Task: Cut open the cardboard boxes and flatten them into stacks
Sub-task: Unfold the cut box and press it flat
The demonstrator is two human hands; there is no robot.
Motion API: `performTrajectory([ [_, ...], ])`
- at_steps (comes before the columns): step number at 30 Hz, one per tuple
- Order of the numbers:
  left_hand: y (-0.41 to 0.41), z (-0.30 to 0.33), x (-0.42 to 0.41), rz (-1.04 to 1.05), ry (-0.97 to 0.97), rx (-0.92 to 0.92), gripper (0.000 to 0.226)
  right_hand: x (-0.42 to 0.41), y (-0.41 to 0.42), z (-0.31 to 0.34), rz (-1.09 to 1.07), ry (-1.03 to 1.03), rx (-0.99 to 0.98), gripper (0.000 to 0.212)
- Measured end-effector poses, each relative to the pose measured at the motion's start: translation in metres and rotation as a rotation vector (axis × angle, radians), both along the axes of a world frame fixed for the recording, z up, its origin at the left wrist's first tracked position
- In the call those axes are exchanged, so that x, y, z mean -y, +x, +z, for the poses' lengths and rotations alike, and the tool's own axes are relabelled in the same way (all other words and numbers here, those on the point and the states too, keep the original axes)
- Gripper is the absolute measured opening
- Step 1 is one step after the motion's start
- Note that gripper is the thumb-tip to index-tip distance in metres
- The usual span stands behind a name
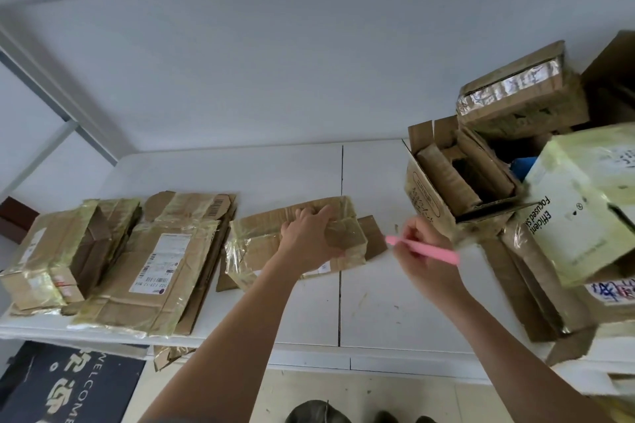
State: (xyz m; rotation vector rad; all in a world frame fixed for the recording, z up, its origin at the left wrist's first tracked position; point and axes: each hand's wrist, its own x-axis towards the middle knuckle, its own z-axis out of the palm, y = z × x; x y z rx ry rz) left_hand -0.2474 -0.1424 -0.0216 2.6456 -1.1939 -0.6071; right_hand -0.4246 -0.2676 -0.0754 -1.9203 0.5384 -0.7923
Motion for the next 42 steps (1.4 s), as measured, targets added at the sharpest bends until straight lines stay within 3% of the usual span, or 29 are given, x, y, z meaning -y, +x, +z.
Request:
performTrajectory([
  [5,0.002,-0.006,-0.001,0.022,-0.021,-0.067,0.063,-0.001,0.029,0.015,-0.028,0.703,0.159,0.005],
  [12,-0.001,0.004,0.001,0.038,-0.005,-0.097,0.062,-0.003,0.046,0.008,-0.090,1.027,0.215,0.019],
  [25,0.001,-0.004,0.005,0.052,0.043,-0.102,0.070,-0.008,0.055,-0.002,-0.190,1.029,0.255,0.030],
  [28,0.001,-0.007,0.005,0.029,0.050,-0.075,0.062,-0.009,0.055,-0.004,-0.209,1.042,0.266,0.029],
  [42,0.001,-0.007,0.009,0.019,0.061,-0.096,0.053,0.001,0.045,-0.002,-0.001,0.827,0.202,0.037],
])
